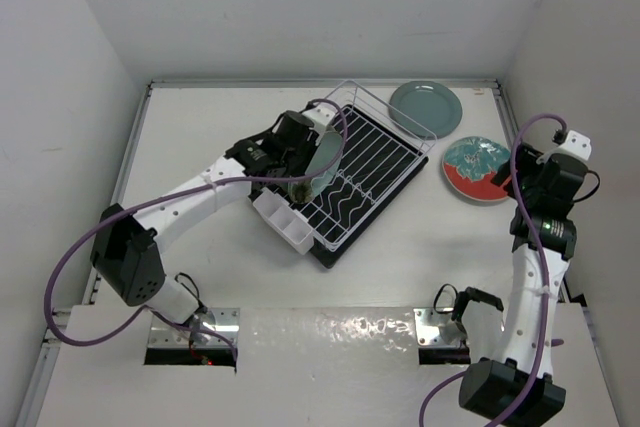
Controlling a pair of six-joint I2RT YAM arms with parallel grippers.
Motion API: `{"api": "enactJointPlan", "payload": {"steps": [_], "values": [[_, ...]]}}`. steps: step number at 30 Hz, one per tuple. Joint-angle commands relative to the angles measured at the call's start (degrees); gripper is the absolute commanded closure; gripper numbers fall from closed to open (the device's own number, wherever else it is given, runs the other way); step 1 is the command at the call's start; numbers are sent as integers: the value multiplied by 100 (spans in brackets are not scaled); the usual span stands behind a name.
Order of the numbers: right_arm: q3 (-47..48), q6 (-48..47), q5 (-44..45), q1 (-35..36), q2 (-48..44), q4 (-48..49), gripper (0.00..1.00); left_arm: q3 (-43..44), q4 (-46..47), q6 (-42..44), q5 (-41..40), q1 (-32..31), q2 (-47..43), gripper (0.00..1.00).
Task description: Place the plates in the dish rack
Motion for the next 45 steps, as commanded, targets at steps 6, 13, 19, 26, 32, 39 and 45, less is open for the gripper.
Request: {"api": "enactJointPlan", "payload": {"steps": [6,13,19,26,32,39,45], "values": [[-201,-35,25,-1,-28,89,31,-296,989,36,279,22,-458,72],[-271,35,-203,-1,69,133,30,73,1086,536,217,30,-449,56],[-412,491,-845,-9,718,-33,24,565,841,748,524,22,-519,52],[-1035,1870,-574,-9,1387,1228,22,1286,471,695,464,22,-616,46],[-1518,2846,446,-211,2098,2223,27,1164,330,581,288,48,-748,45],[-2022,3262,131,-634,3126,4369,41,1198,585,485,384,433,-503,45],[-1862,3217,88,-642,3944,4773,41,1435,576,379,542,619,-195,45]]}}
